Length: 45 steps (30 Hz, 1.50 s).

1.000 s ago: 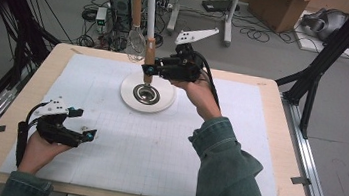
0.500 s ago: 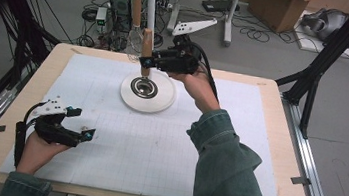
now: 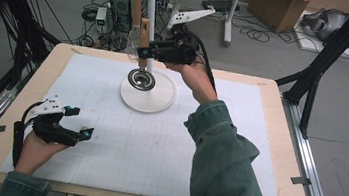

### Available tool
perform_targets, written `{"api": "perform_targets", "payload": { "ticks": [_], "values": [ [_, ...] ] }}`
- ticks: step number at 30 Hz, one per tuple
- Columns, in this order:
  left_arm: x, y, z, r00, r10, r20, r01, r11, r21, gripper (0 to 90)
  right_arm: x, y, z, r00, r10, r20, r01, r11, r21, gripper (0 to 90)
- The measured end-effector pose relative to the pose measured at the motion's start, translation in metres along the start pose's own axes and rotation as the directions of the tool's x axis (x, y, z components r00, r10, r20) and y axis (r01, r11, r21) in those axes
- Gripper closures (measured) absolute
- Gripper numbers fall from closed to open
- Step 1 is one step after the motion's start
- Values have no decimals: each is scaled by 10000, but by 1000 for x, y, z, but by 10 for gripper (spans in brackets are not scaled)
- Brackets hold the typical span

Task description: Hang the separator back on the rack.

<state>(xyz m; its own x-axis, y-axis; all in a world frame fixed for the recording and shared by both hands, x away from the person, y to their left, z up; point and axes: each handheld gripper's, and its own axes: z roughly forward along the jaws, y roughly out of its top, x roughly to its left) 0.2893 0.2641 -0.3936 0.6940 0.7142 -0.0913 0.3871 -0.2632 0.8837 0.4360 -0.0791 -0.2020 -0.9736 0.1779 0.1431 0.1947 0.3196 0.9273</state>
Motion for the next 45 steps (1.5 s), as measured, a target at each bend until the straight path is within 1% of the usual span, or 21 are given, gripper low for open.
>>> {"api": "perform_targets", "payload": {
  "ticks": [5, 10, 27, 36, 45],
  "values": [
    [1, 0, -1, 10000, -48, 14, 48, 10000, -15, 60, -2, 7, 0, 10000, -73, 44, 73, 10000, 6, 724],
    [2, -1, -3, 10000, -36, -65, 36, 10000, -39, 60, -4, 14, 1, 9999, -97, 82, 97, 9999, -25, 725],
    [6, -1, -8, 9998, -94, -187, 91, 9998, -165, 60, -11, 36, 8, 9994, -293, 170, 292, 9995, 84, 724],
    [7, -1, -9, 9997, -135, -189, 131, 9998, -171, 60, -16, 46, 6, 9991, -288, 322, 287, 9996, 37, 724],
    [9, -2, -11, 9996, -141, -243, 136, 9997, -195, 60, -21, 57, 6, 9985, -257, 486, 252, 9996, 109, 724]
  ]
}}
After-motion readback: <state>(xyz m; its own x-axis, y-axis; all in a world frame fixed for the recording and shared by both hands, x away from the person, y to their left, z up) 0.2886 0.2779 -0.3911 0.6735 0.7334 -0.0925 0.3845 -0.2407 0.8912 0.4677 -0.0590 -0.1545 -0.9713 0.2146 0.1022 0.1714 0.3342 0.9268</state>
